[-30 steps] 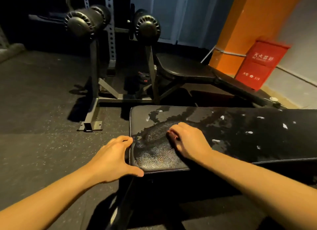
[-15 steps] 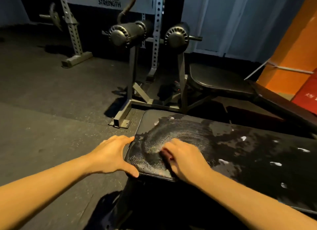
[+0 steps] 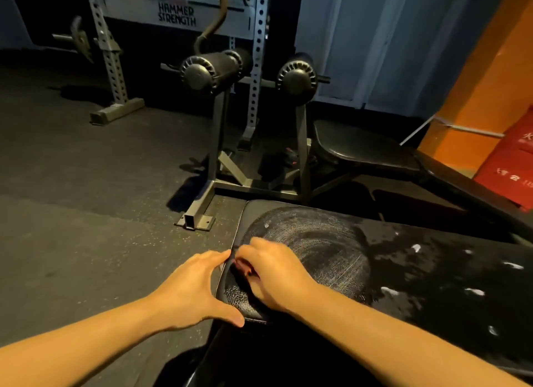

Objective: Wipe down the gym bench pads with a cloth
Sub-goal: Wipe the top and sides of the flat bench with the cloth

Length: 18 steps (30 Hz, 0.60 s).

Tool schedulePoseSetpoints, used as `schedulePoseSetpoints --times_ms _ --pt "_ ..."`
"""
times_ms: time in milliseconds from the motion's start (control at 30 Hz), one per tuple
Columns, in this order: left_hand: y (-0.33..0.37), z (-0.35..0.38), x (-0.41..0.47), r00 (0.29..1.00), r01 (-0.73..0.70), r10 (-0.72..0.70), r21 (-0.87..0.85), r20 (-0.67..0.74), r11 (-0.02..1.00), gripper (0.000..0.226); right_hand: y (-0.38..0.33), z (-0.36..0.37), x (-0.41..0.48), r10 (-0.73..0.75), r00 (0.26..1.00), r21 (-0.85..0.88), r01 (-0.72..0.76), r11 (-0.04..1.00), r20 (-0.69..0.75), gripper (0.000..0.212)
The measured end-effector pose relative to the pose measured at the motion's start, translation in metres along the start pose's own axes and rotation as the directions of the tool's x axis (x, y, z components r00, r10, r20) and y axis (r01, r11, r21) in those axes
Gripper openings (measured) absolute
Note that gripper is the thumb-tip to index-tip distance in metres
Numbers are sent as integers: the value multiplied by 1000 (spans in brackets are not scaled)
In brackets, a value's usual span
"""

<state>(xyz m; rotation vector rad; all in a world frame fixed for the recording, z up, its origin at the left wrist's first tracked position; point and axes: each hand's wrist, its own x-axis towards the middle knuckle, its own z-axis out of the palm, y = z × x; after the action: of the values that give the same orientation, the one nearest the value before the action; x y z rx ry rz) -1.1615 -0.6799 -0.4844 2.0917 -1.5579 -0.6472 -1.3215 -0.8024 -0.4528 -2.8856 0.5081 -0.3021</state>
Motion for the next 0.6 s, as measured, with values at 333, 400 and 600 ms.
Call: schedulePoseSetpoints --times_ms 333,400,600 --pt "-3 3 0 1000 -12 11 -37 -9 999 145 94 -14 79 397 885 -165 -441 882 -241 25" --pt "-2 2 -1 1000 -23 23 -21 -11 1000 144 49 -3 70 247 949 -139 -276 951 -195 46" --pt "-1 2 3 1000 -3 3 -3 5 1000 146 76 -13 4 69 989 -177 -92 980 -133 32"
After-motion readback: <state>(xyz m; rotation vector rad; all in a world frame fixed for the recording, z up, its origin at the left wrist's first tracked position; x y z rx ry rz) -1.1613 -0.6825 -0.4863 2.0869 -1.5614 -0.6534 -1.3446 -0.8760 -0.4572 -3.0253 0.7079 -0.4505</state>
